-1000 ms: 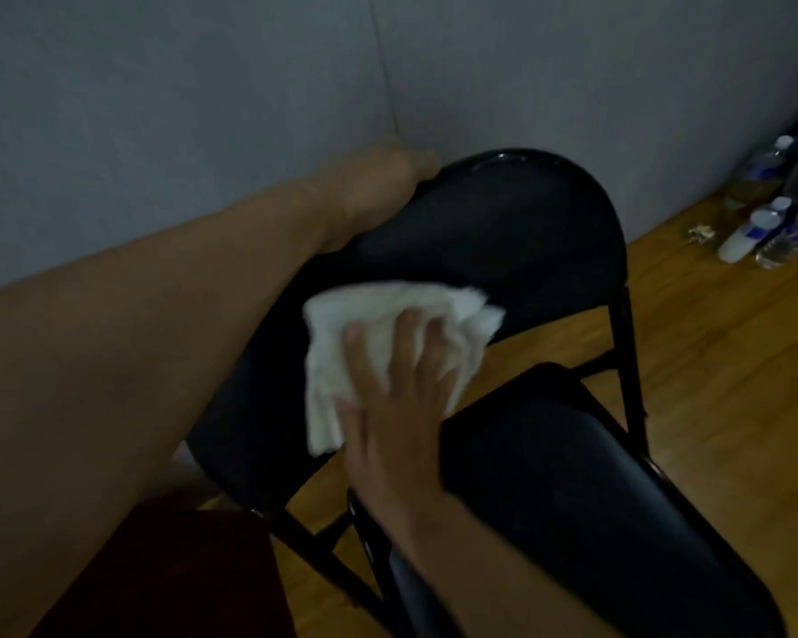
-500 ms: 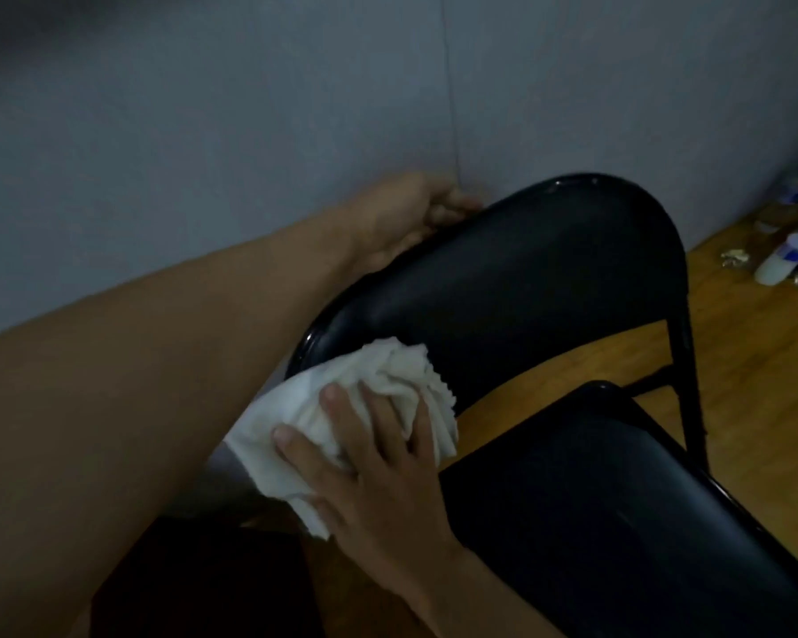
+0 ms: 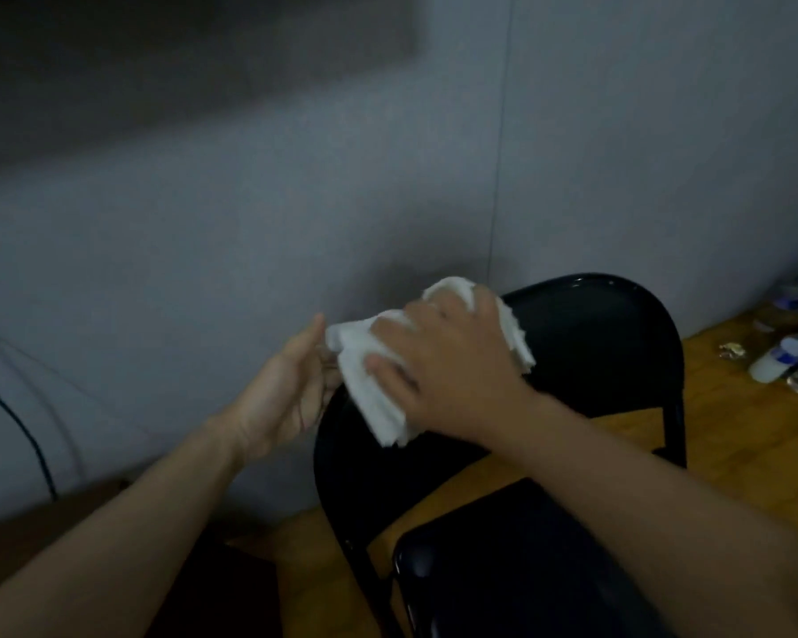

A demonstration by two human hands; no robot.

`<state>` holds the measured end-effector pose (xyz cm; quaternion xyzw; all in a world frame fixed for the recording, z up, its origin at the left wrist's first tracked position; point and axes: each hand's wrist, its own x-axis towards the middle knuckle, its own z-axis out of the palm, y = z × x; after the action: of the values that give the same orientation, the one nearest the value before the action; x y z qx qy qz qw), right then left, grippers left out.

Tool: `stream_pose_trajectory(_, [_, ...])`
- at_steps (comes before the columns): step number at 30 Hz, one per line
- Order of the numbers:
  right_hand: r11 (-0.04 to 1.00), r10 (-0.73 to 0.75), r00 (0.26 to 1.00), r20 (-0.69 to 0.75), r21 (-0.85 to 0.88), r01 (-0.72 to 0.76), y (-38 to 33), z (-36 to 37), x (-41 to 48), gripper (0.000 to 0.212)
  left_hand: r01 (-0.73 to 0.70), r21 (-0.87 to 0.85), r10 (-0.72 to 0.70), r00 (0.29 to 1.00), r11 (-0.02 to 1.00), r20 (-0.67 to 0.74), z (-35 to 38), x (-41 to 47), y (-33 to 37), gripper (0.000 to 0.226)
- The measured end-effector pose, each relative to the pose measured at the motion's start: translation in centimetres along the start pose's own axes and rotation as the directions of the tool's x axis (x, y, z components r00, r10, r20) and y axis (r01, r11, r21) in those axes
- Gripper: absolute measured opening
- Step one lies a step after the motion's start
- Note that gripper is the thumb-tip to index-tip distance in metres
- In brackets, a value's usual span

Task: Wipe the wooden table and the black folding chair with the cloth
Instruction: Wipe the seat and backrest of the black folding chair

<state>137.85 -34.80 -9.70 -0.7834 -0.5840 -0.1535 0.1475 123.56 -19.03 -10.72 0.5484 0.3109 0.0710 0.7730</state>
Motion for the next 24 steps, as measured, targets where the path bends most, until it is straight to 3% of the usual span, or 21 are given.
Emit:
stream_pose_trajectory(2, [0.994, 0.088, 0.995, 0.053, -0.066, -0.084, 3.1, -0.9, 0.6, 0.047, -0.146, 0.200, 0.141, 0.989, 0.969, 0.038, 1.0, -0.8, -1.1, 0.067])
stream_pose_trajectory(4, [0.986, 0.121, 0.991, 0.048, -0.121, -0.115, 6.4, -1.3, 0.1, 0.050, -0.305, 0.433, 0.336, 0.942, 0.848, 0.005, 2.1, -1.6, -2.7, 0.054])
stream_pose_trajectory(6, [0.980, 0.174, 0.984, 0.028, -0.099, -0.171, 10.1, -1.5, -1.3, 0.050, -0.392, 0.526, 0.458, 0.889, 0.755, 0.006, 2.4, -2.0, -3.8, 0.033])
stream_pose_trajectory(10, [0.920, 0.374, 0.927, -0.030, 0.139, -0.367, 16.4, -1.6, -3.5, 0.063, -0.369, 0.604, 0.475, 0.880, 0.707, -0.018, 3.1, -1.9, -4.1, 0.031])
stream_pose_trajectory(13, [0.787, 0.528, 0.848, 0.041, 0.352, -0.507, 19.4, -1.4, -4.1, 0.056, -0.374, 0.620, 0.484, 0.875, 0.690, -0.011, 3.3, -1.6, -4.0, 0.027])
stream_pose_trajectory(15, [0.743, 0.565, 0.821, 0.084, 0.380, -0.551, 20.1, -1.7, -4.2, 0.050, -0.352, 0.653, 0.477, 0.879, 0.670, -0.016, 3.2, -1.5, -4.0, 0.025])
stream_pose_trajectory(19, [0.798, 0.520, 0.841, 0.149, 0.268, -0.541, 17.4, -2.8, -2.2, 0.065, -0.285, 0.721, 0.442, 0.897, 0.632, -0.033, 2.8, -1.3, -3.9, 0.035])
stream_pose_trajectory(22, [0.935, 0.345, 0.932, 0.115, 0.044, -0.352, 12.1, -2.4, 0.0, 0.059, -0.284, 0.722, 0.437, 0.899, 0.630, -0.028, 2.9, -1.6, -3.8, 0.037])
stream_pose_trajectory(24, [0.977, 0.212, 0.974, 0.086, -0.009, -0.212, 7.9, -1.5, 1.0, 0.049, -0.274, 0.731, 0.443, 0.895, 0.625, -0.044, 3.0, -1.7, -3.8, 0.041])
